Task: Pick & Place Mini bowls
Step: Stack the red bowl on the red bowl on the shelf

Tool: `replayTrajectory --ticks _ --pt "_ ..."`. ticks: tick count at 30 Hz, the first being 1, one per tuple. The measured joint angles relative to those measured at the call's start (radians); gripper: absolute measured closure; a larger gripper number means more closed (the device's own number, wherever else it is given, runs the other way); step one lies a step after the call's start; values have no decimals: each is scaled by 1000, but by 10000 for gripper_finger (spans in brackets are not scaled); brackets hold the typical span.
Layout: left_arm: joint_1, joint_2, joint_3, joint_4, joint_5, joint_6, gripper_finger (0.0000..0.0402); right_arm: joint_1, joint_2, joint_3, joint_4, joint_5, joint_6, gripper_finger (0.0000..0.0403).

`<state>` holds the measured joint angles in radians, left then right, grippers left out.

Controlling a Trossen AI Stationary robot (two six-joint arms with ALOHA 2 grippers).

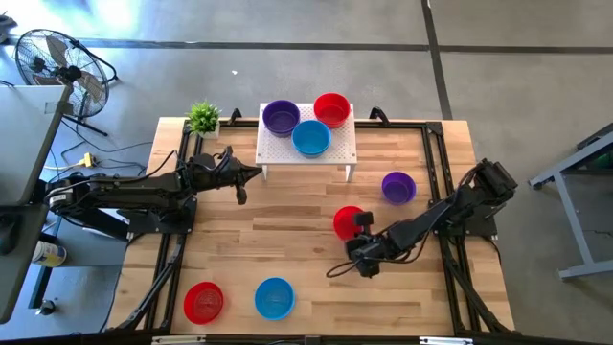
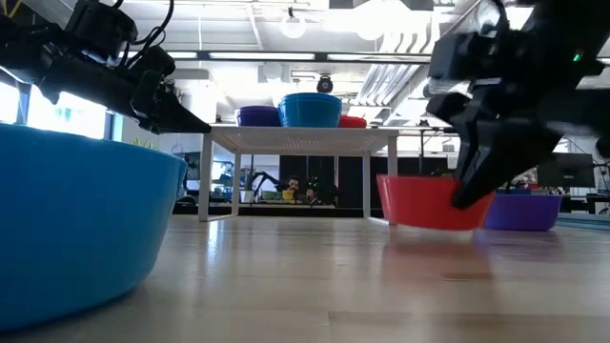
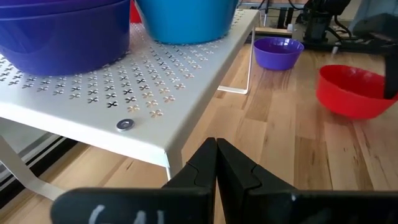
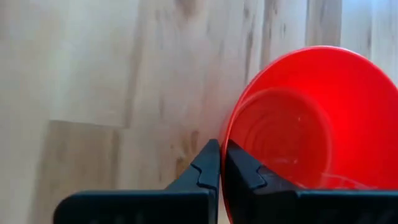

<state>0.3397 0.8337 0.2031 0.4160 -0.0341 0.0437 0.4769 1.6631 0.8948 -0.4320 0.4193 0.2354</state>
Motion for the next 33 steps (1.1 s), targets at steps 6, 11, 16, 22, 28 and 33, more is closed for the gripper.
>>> replayTrajectory --ticks 6,11,16,22,28,33 --pt "0 0 0 0 0 0 399 22 -146 3 45 13 0 401" --pt "0 0 0 0 -2 0 399 -24 -305 122 -120 89 -6 402" --pt "0 0 0 6 -3 1 399 -208 -348 380 -314 142 -145 402" --pt "0 0 0 7 -3 2 399 -597 -261 658 -368 -70 -403 402" --pt "0 0 0 8 -7 9 399 -875 -72 874 -486 -243 -494 402" --pt "0 0 0 8 -9 12 399 -976 90 1013 -562 -282 -530 403"
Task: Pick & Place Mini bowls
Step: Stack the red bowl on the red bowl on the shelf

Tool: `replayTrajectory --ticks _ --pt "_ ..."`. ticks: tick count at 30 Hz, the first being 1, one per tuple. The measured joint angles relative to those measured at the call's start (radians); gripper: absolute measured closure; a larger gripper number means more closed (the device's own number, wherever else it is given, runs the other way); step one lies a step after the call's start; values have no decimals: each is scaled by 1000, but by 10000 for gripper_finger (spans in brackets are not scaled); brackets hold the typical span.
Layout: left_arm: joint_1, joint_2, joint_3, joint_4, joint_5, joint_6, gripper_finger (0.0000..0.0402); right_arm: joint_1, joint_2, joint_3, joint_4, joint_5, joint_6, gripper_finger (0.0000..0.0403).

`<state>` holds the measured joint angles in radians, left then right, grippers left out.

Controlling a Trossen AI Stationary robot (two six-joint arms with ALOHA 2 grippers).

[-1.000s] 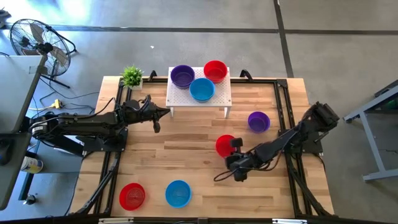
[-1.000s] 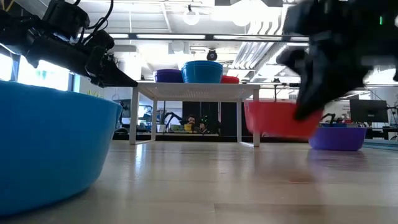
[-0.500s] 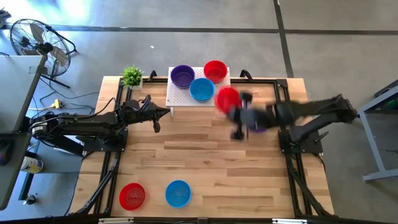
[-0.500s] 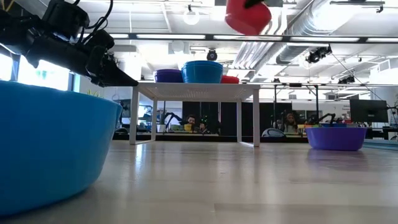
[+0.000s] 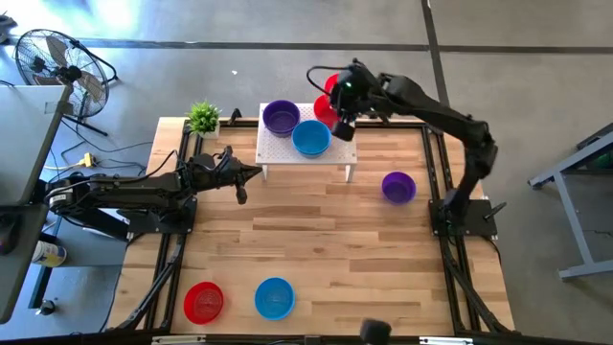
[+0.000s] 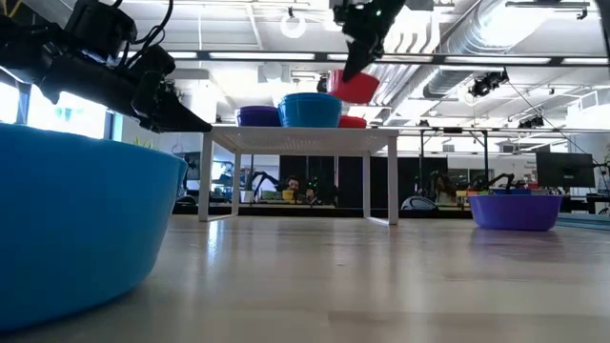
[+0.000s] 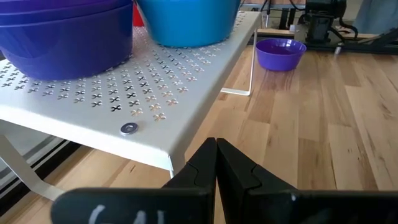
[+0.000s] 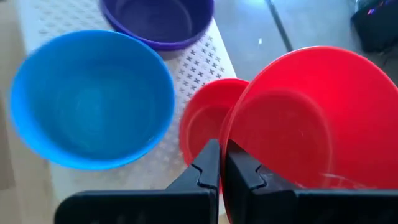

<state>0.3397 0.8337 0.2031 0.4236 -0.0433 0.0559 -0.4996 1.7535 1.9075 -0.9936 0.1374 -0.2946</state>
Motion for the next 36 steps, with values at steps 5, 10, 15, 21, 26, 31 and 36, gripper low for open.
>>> replayTrajectory --ticks 5,10,15,21,26,31,36 --pt "0 0 0 0 -4 0 399 -40 98 68 -28 -45 0 402" --pt "0 0 0 0 -4 0 399 -39 133 73 -32 -67 1 403" --pt "0 0 0 1 -3 0 399 -39 148 75 -31 -81 3 402" --pt "0 0 0 1 -3 0 399 -38 147 75 -34 -65 9 387" --pt "0 0 0 1 -3 0 399 -38 147 75 -34 -66 18 365" --pt "0 0 0 1 24 0 399 -38 147 75 -34 -54 32 340" --pt "0 0 0 1 30 0 399 -37 147 75 -33 -54 32 320"
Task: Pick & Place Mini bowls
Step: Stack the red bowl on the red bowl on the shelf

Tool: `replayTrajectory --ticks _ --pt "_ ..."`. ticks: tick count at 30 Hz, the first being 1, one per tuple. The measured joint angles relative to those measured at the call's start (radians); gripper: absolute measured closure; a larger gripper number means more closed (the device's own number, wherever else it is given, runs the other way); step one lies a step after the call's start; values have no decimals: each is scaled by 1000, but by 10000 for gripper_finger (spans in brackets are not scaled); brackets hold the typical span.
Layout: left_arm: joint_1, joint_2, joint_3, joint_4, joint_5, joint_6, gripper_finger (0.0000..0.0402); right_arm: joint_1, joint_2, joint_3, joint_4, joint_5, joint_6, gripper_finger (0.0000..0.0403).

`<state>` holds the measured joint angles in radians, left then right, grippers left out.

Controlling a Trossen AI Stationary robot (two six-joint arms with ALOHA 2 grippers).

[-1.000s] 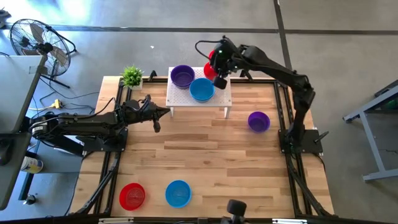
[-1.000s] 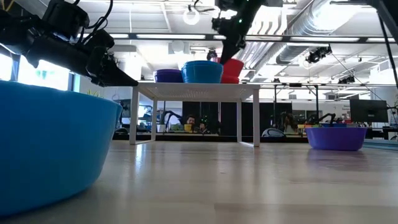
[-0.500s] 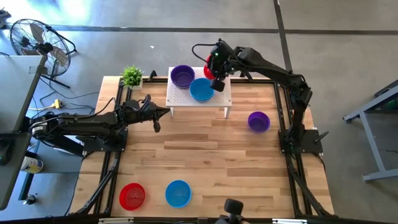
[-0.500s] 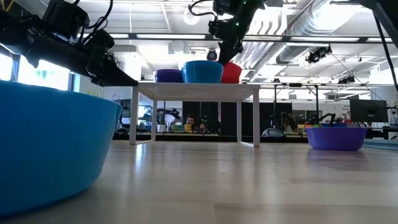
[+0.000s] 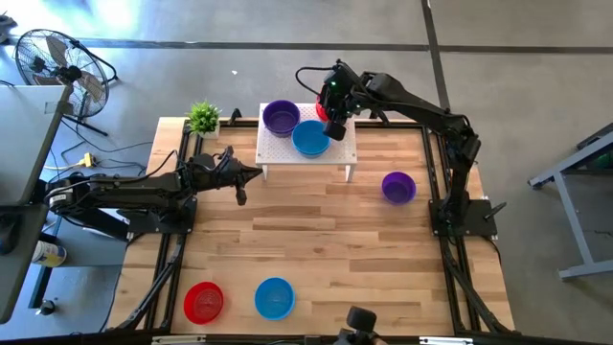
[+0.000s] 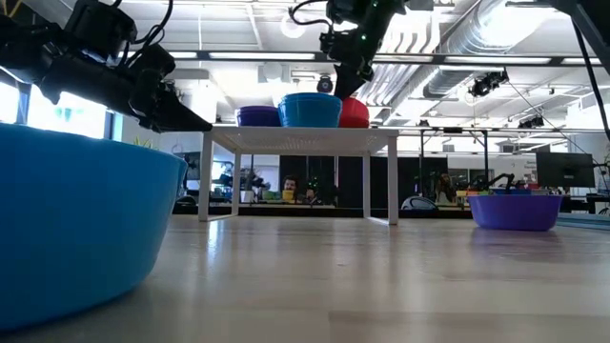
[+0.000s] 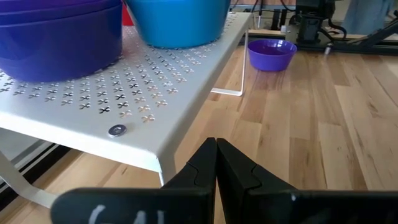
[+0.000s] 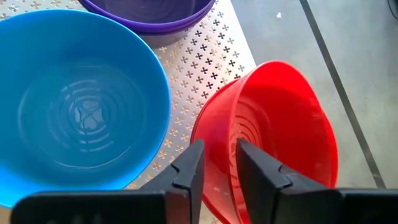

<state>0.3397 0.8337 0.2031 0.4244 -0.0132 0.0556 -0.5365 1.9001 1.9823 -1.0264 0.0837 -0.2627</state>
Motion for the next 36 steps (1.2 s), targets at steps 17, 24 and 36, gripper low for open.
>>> replayTrajectory --ticks 17,24,36 --pt "0 0 0 0 -4 0 399 4 2 -1 -21 -4 -14 391" --pt "0 0 0 0 -4 0 399 13 2 -1 -6 -6 -7 378" --pt "0 0 0 -3 -6 0 399 16 2 -1 3 -7 22 301"
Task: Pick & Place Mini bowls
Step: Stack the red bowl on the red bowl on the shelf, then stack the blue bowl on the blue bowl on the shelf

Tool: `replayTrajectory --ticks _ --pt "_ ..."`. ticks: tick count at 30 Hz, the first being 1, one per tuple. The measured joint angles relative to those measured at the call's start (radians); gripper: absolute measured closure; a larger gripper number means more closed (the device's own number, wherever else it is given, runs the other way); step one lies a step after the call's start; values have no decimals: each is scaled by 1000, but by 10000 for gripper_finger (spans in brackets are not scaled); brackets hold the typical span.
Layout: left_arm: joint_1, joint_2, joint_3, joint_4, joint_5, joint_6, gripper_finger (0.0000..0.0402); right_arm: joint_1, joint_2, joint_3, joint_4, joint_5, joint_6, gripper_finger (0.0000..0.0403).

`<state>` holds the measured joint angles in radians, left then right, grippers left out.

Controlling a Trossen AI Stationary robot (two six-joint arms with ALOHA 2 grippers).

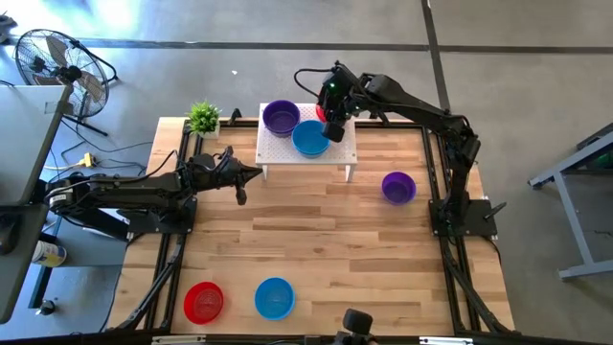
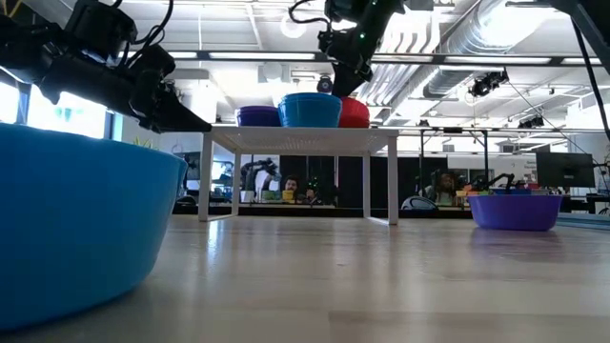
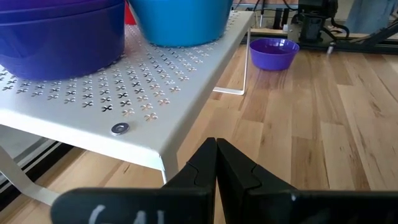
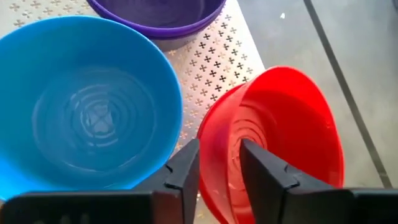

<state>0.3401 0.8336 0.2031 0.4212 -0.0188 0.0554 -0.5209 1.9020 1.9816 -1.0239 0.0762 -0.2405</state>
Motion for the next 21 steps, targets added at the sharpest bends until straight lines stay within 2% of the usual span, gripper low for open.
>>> replayTrajectory --ticks 2,5,7,10,15,21 --pt "0 0 0 -1 -2 0 399 0 0 0 0 -5 0 324" --pt "0 0 0 -1 -2 0 399 0 0 0 0 -5 -1 379" --pt "0 0 0 -1 -2 0 399 0 0 0 -3 -8 -8 395" --pt "0 0 0 -1 -2 0 399 0 0 0 -3 -38 -7 385" --pt "0 0 0 -1 -2 0 399 0 1 0 -4 -43 -7 400" --pt "0 0 0 -1 -2 -1 399 0 11 -1 -3 -53 2 385"
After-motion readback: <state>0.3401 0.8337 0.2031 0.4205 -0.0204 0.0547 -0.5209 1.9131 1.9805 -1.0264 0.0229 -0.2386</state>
